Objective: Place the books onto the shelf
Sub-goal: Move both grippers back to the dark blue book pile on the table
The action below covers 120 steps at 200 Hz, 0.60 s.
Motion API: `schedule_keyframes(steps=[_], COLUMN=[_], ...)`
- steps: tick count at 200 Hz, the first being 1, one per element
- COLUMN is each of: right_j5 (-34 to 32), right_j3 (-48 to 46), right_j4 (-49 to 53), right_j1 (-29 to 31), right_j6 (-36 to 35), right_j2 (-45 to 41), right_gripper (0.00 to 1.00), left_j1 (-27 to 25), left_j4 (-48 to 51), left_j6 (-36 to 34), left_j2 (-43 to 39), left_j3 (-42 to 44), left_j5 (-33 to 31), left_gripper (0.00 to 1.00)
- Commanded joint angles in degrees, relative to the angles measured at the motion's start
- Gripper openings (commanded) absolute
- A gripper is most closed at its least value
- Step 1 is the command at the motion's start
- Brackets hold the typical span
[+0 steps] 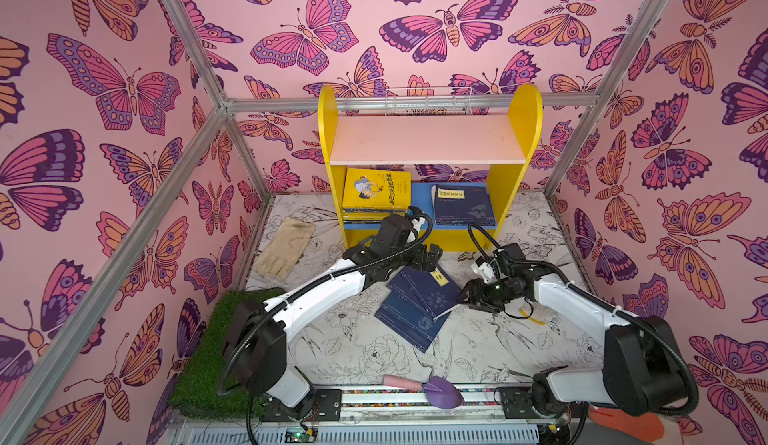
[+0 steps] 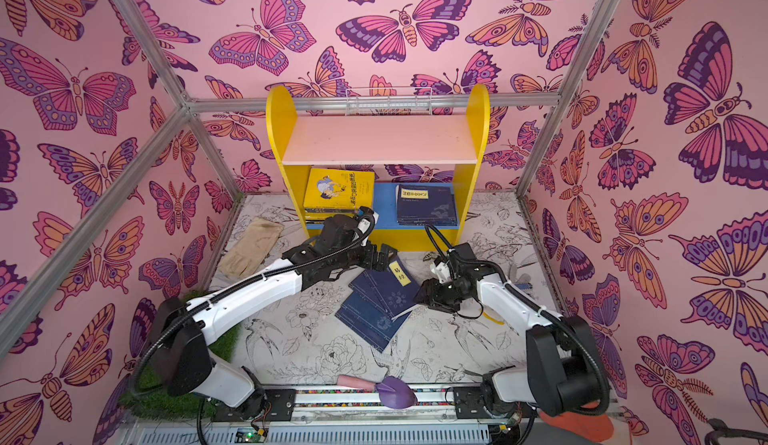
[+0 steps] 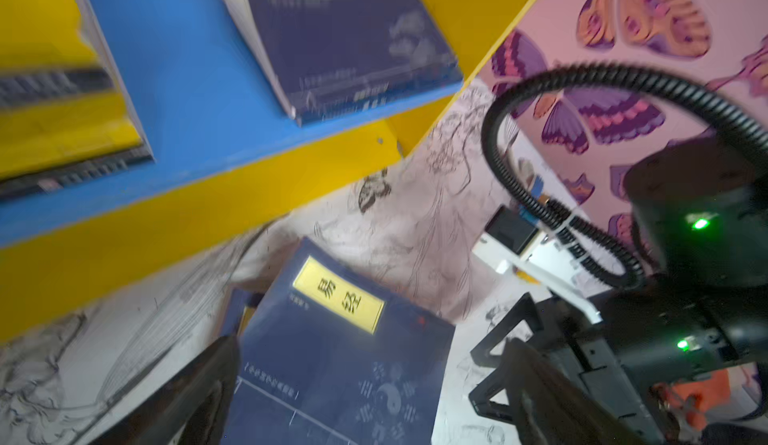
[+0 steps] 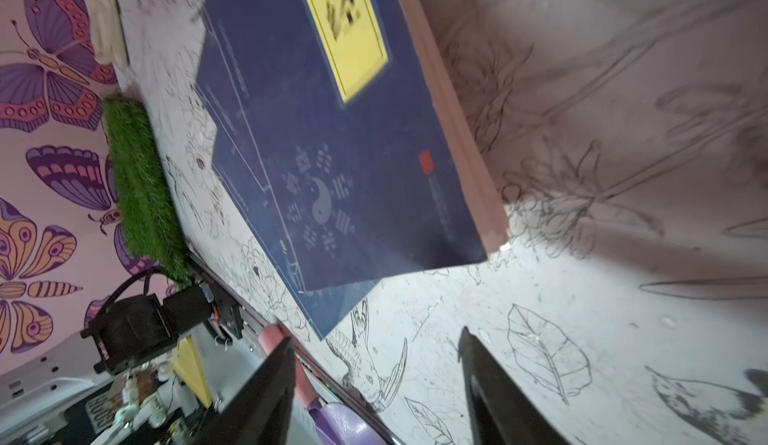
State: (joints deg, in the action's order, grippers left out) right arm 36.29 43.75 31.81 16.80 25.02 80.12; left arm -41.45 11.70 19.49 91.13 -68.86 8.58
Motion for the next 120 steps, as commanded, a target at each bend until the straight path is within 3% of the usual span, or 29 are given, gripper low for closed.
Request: schedule_keyframes(steps=[1, 30, 63, 120], right_j5=[5.3, 7.8, 9.8, 11.2], right_j3=[-0.3, -1.4, -1.8, -0.2], right_j4=[0.8, -3.4, -7.4, -12.7], right_j1=[1.0, 1.0, 1.0, -0.7], right_j6=[-1.8, -0.5, -0.8, 0.5], right_j2=[2.6, 7.5, 13.7, 15.7], right_gripper=[0.69, 0.7, 0.7, 0.65], left_j1=[1.2, 1.7, 3.1, 5.0], left_j4=[1.6, -0.6, -6.2, -12.7], left_j6=[-1.0, 0.0, -0.1, -2.7], left_j2=[5.4, 11.9, 13.9, 15.6], left_j3=[1.9, 0.6, 2.7, 6.1], left_j5=[6.1, 4.0, -0.3, 1.1], left_gripper=[1.0, 1.0, 1.0, 0.98])
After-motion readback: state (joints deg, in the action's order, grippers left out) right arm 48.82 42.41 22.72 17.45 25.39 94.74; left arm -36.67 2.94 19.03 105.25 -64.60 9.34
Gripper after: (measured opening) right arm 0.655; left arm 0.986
